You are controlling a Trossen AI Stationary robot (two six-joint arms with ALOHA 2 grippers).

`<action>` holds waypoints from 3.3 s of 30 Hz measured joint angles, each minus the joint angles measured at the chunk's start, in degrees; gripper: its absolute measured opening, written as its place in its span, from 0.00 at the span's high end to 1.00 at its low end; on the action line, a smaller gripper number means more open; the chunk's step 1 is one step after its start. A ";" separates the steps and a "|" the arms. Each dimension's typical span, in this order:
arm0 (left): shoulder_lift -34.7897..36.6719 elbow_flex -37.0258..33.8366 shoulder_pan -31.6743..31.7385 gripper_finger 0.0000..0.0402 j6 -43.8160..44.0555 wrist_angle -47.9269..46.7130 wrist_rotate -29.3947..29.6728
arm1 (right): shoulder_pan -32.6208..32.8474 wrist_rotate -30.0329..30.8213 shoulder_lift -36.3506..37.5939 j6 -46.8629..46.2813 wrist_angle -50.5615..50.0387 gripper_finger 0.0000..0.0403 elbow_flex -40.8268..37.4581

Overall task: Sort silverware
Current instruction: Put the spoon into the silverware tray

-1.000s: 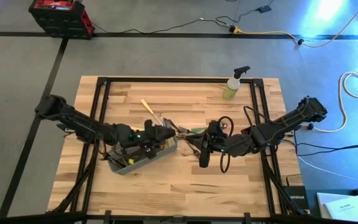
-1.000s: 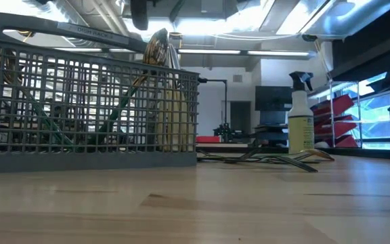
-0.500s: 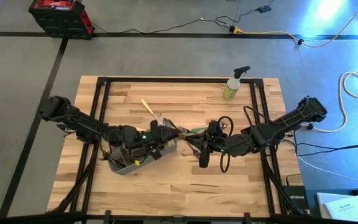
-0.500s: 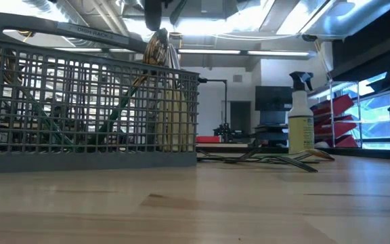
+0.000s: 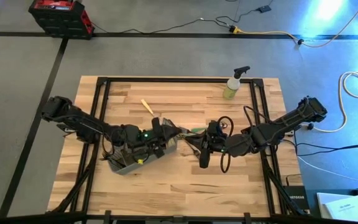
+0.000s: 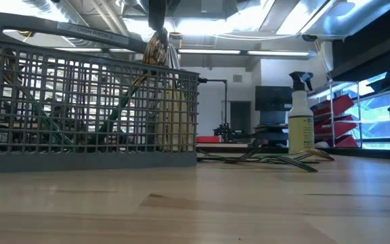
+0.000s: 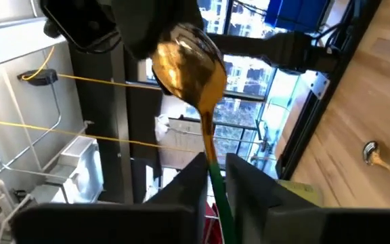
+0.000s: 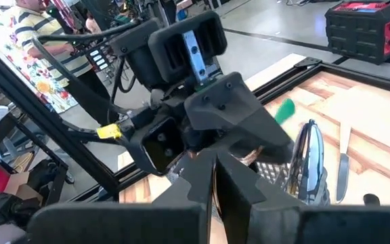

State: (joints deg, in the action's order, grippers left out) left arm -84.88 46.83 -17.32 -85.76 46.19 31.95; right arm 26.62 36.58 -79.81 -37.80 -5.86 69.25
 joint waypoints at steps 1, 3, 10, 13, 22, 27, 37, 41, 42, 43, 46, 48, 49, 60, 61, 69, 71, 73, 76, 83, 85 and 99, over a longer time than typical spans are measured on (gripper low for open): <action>0.02 0.00 -0.29 0.96 -0.04 0.45 0.02 | 0.08 0.01 0.00 0.04 -0.16 1.00 0.00; 0.04 0.00 -0.81 0.99 -0.14 0.96 0.49 | 0.06 0.39 0.00 0.37 -0.20 1.00 0.00; 0.17 0.00 -1.58 1.00 -0.59 1.23 3.23 | 0.03 0.04 0.00 4.38 -1.71 1.00 0.00; 0.17 0.00 -1.58 1.00 -0.32 0.96 4.37 | 0.19 -3.95 0.11 11.27 -1.71 1.00 0.20; 6.97 -0.52 -2.75 1.00 11.32 -8.98 2.84 | 5.03 -5.72 -0.70 38.77 -6.20 1.00 5.81; 14.95 -0.55 -3.80 1.00 23.56 -19.22 -3.72 | 7.28 -5.74 -3.65 57.36 -6.95 1.00 8.89; 28.92 -0.57 -4.05 1.00 38.08 -39.46 -17.67 | 7.07 0.72 -11.99 92.64 -7.22 1.00 14.63; 32.06 -0.57 -4.05 1.00 43.25 -42.78 -24.52 | 5.31 6.70 -16.34 97.82 -7.25 1.00 20.52; 32.53 -0.57 -4.00 1.00 44.27 -43.47 -25.68 | 4.68 6.74 -17.36 98.60 -7.24 1.00 22.09; 32.93 -0.57 -3.94 1.00 45.25 -44.20 -26.74 | 4.01 6.09 -18.38 99.53 -7.26 1.00 23.58; 33.42 -0.57 -3.90 1.00 47.83 -48.07 -30.52 | 2.29 3.33 -21.19 101.02 -7.67 1.00 27.33; 33.42 -0.57 -3.90 1.00 49.55 -50.63 -34.82 | 1.30 2.03 -22.65 101.11 -7.67 1.00 29.07; 33.42 -0.57 -3.92 1.00 50.71 -51.80 -37.38 | 0.98 1.79 -23.08 101.13 -7.72 1.00 29.61; 36.05 -0.57 -3.90 1.00 51.85 -61.60 -51.28 | -0.03 -1.04 -24.06 96.27 -11.26 1.00 30.18; 36.40 -0.57 -3.90 1.00 50.95 -62.29 -52.45 | -0.04 -3.88 -24.06 94.46 -11.92 1.00 30.18; 36.89 -0.57 -3.90 1.00 48.64 -62.64 -58.88 | -2.34 -14.21 -27.96 98.60 -7.65 0.99 30.20; 36.89 -0.57 -3.90 1.00 49.05 -62.70 -59.01 | -3.45 -13.44 -29.03 101.46 -9.36 0.95 32.73; 36.89 -0.57 -3.70 1.00 49.55 -62.82 -58.98 | -4.70 -13.39 -30.11 102.36 -12.04 0.89 36.60; 36.85 -0.57 -3.24 1.00 51.33 -63.42 -58.95 | -6.18 -15.77 -31.81 103.69 -15.03 0.77 42.05; 35.09 -0.57 -0.52 1.00 61.18 -62.35 -61.23 | -7.27 -14.07 -36.59 121.25 -17.19 0.45 46.05; 34.21 -0.57 0.77 1.00 62.04 -62.05 -64.40 | -7.00 -10.84 -37.94 129.45 -15.32 0.39 46.05; 23.34 -0.57 10.80 1.00 68.25 -59.42 -81.37 | 0.16 2.81 -39.28 140.83 -5.30 0.40 46.14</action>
State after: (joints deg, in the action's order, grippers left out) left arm -61.54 46.26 -6.52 -17.51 -13.23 -49.42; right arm 26.78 39.39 -119.09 103.02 -11.16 115.39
